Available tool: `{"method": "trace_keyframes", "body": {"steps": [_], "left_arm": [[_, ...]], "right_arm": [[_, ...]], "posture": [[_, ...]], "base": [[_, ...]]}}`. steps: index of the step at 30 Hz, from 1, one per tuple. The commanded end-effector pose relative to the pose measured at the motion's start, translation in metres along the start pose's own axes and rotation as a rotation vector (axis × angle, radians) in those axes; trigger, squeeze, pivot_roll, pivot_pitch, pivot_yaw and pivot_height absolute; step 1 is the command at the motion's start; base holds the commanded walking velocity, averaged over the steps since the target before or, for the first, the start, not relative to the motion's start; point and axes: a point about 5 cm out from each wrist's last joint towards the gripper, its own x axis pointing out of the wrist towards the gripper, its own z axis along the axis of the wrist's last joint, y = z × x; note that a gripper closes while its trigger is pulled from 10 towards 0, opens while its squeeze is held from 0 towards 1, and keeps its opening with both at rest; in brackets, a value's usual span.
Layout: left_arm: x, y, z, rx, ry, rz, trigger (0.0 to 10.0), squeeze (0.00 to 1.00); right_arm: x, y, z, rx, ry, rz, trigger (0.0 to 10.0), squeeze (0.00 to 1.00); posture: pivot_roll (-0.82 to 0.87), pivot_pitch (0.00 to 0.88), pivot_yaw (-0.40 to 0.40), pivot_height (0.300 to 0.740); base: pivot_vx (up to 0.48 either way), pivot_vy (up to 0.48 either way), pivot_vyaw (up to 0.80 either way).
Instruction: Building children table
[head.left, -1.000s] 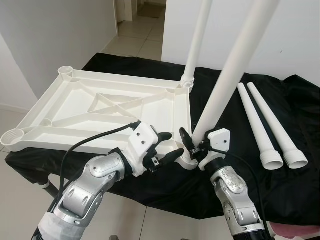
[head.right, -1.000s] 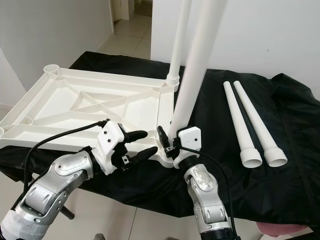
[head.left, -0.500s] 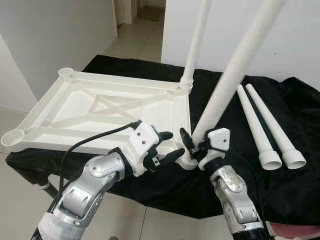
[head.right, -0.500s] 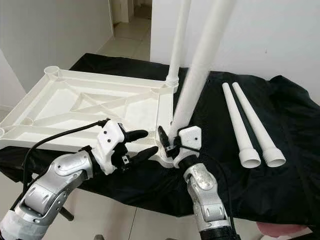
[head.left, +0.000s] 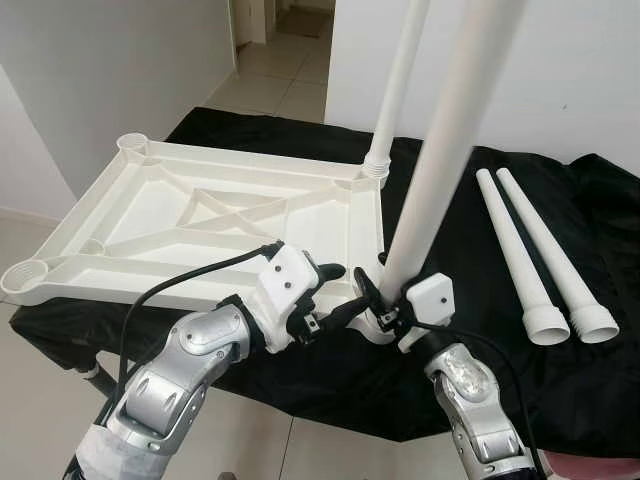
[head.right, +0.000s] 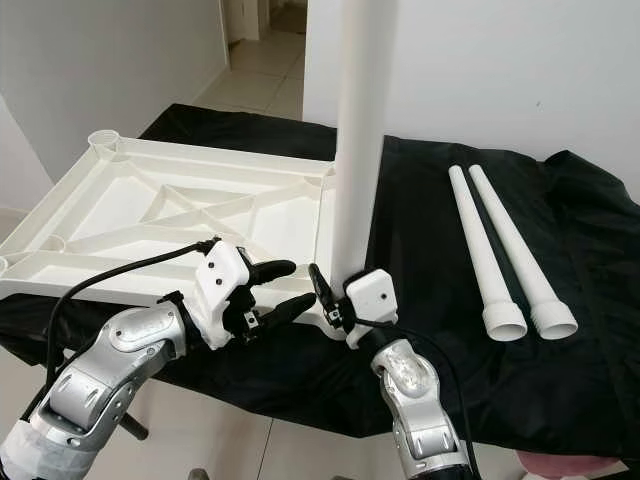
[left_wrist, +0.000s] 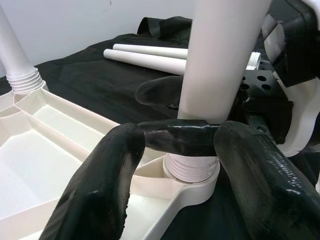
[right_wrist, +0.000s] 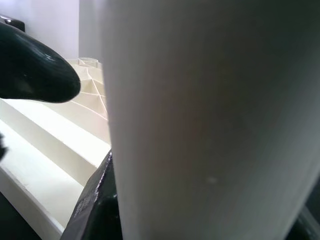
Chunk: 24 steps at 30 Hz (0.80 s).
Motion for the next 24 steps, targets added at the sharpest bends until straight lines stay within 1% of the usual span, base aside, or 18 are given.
{"method": "trace_keyframes", "body": {"steps": [1,2,6,8,12,13,14,16,20,21,22,24], "left_arm": [[0.0,0.001,0.001,0.007,0.006,0.015,10.0,0.0],[0.0,0.001,0.001,0.007,0.006,0.015,10.0,0.0],[0.0,0.001,0.001,0.007,0.006,0.015,10.0,0.0],[0.0,0.001,0.001,0.006,0.006,0.013,10.0,0.0],[0.0,0.001,0.002,0.005,0.007,0.011,10.0,0.0],[0.0,0.001,0.002,0.006,0.007,0.01,10.0,0.0],[0.0,0.001,0.002,0.006,0.007,0.01,10.0,0.0],[-0.001,0.0,0.002,0.007,0.009,0.01,10.0,0.0],[-0.001,0.0,0.002,0.007,0.01,0.011,10.0,0.0],[-0.001,0.0,0.002,0.008,0.011,0.013,10.0,0.0],[-0.001,0.0,0.002,0.009,0.012,0.014,10.0,0.0],[-0.002,0.0,0.002,0.009,0.012,0.015,10.0,0.0]], "right_arm": [[-0.009,0.0,-0.019,0.038,0.092,-0.005,10.0,0.0],[-0.008,0.0,-0.02,0.008,0.1,-0.003,10.0,0.0],[-0.006,-0.003,-0.024,-0.026,0.136,-0.007,10.0,0.0],[0.001,-0.01,-0.029,-0.01,0.211,-0.034,10.0,0.0],[0.005,-0.014,-0.03,0.005,0.246,-0.037,10.0,0.0],[0.006,-0.015,-0.031,0.025,0.259,-0.032,10.0,0.0],[0.006,-0.015,-0.031,0.025,0.259,-0.032,10.0,0.0],[0.009,-0.017,-0.035,0.084,0.306,-0.029,10.0,0.0],[0.01,-0.019,-0.036,0.103,0.317,-0.032,10.0,0.0],[0.01,-0.02,-0.037,0.102,0.327,-0.043,10.0,0.0],[0.01,-0.022,-0.04,0.128,0.343,-0.066,10.0,0.0],[0.009,-0.026,-0.043,0.145,0.367,-0.1,10.0,0.0]], "posture": [[-0.03,0.0,-0.033,0.74],[-0.03,0.0,-0.033,0.74],[-0.03,0.0,-0.03,0.74],[-0.03,0.0,-0.028,0.74],[-0.03,0.0,-0.026,0.74],[-0.02,0.0,-0.026,0.74],[-0.02,0.0,-0.026,0.74],[-0.02,0.0,-0.029,0.74],[-0.02,0.0,-0.03,0.74],[-0.02,0.0,-0.03,0.74],[-0.01,0.0,-0.031,0.74],[-0.01,0.0,-0.03,0.74]], "base": [[0.0,0.0,0.0],[0.0,0.0,0.0],[0.0,0.0,0.0],[0.0,0.0,0.0],[0.0,0.0,0.0],[0.0,0.0,0.0],[0.0,0.0,0.0],[0.0,0.0,0.0],[0.0,0.0,0.0],[0.0,0.0,0.0],[0.0,0.0,0.0],[0.0,0.0,0.0]]}}
